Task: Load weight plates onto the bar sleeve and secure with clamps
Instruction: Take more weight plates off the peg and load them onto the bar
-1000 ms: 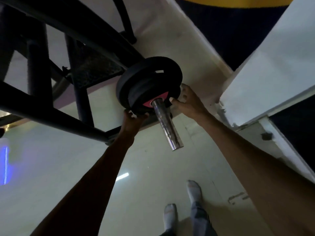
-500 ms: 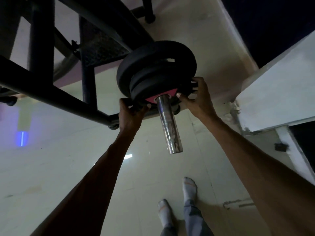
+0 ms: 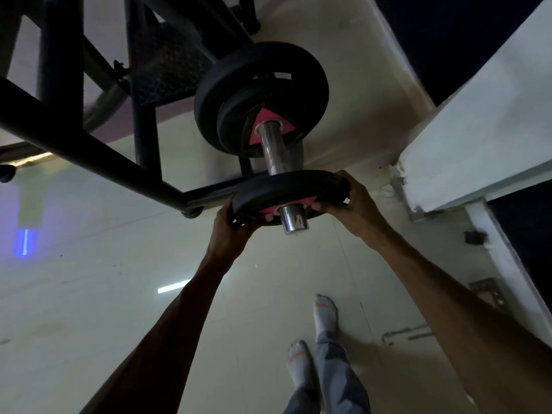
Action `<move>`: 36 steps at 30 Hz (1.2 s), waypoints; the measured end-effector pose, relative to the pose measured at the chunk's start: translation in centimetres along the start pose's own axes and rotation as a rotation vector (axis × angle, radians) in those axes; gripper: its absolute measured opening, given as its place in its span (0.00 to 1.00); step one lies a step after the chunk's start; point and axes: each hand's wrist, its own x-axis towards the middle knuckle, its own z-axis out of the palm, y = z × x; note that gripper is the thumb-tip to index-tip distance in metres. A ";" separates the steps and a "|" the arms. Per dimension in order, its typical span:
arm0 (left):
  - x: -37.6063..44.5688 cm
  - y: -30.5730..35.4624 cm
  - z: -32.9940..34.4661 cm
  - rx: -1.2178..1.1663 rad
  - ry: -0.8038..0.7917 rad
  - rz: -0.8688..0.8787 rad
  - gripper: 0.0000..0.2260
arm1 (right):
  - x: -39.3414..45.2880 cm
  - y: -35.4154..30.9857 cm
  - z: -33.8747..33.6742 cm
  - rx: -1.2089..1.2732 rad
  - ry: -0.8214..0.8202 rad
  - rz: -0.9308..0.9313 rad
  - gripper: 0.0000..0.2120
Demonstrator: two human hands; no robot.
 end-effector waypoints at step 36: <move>-42.8 16.2 -22.1 -0.178 0.406 0.363 0.20 | -34.2 -33.1 10.6 0.112 0.119 -0.539 0.41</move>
